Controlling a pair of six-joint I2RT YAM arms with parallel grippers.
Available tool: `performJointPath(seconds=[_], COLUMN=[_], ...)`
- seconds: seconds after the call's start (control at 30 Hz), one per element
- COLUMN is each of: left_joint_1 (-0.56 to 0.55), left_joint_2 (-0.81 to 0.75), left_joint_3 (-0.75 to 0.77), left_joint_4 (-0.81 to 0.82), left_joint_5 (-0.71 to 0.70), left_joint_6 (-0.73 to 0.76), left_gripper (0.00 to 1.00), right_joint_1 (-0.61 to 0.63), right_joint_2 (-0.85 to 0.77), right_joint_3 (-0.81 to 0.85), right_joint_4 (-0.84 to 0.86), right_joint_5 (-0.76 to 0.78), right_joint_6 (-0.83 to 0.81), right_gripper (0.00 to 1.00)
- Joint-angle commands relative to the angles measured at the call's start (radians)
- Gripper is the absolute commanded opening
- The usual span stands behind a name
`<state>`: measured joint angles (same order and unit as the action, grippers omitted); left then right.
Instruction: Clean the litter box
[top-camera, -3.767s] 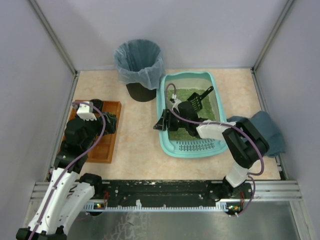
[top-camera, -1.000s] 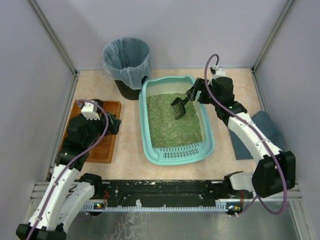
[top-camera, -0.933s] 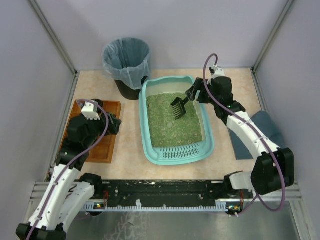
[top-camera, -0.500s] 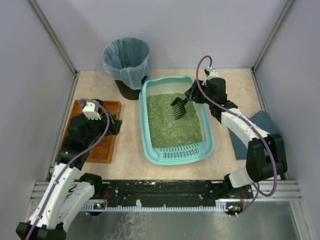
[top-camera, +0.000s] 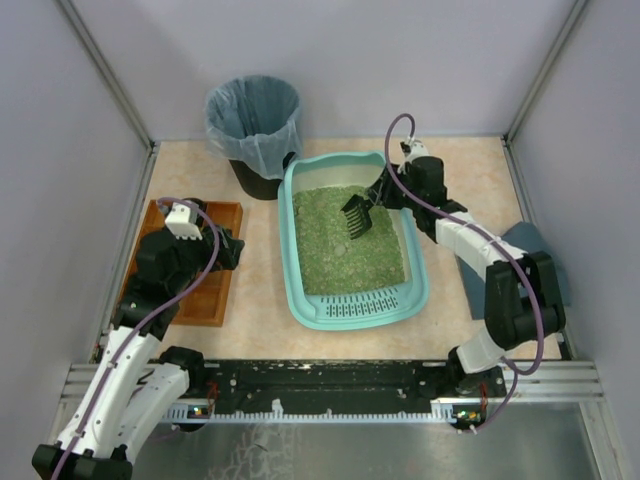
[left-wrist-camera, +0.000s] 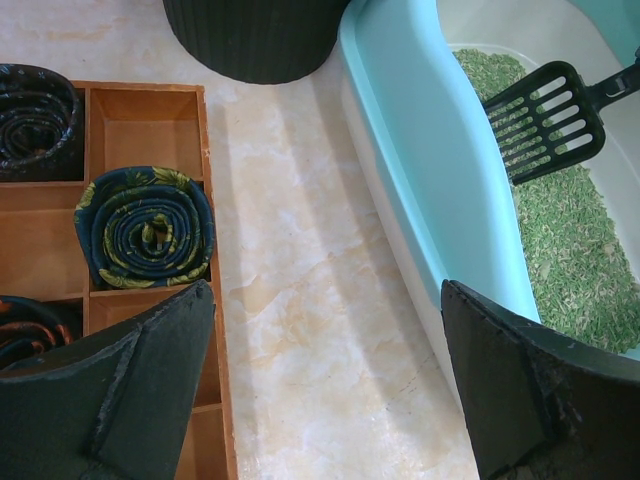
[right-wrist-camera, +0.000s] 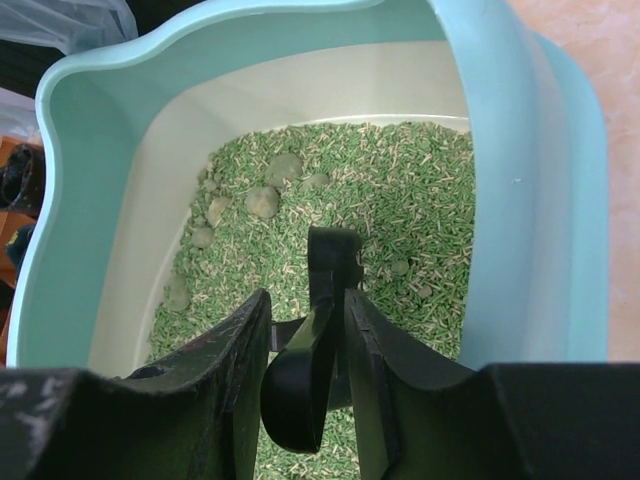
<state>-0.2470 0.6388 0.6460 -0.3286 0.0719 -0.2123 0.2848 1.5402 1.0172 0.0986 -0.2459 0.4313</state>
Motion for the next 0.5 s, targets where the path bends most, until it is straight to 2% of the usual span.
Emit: performJointPath(seconds=[0.0,0.37,0.47], left_joint_1=[-0.003,-0.003,-0.003], left_joint_2=[-0.005,-0.001,0.005], left_joint_3=[-0.001,0.001,0.009], left_joint_4=[0.025,0.030,0.039], left_joint_5=[-0.002,-0.001,0.006], left_joint_6=[0.006,-0.002,-0.004], left_gripper=[0.98,0.99,0.99], right_joint_1=[-0.004,-0.004,-0.004], right_joint_2=[0.025,0.041,0.047], right_joint_3=[0.052,0.055,0.058], right_joint_4=[0.024,-0.013,-0.009], right_joint_5=[-0.027,-0.051,-0.052], right_joint_6=[-0.002,-0.030,-0.031], right_gripper=[0.36,0.35,0.30])
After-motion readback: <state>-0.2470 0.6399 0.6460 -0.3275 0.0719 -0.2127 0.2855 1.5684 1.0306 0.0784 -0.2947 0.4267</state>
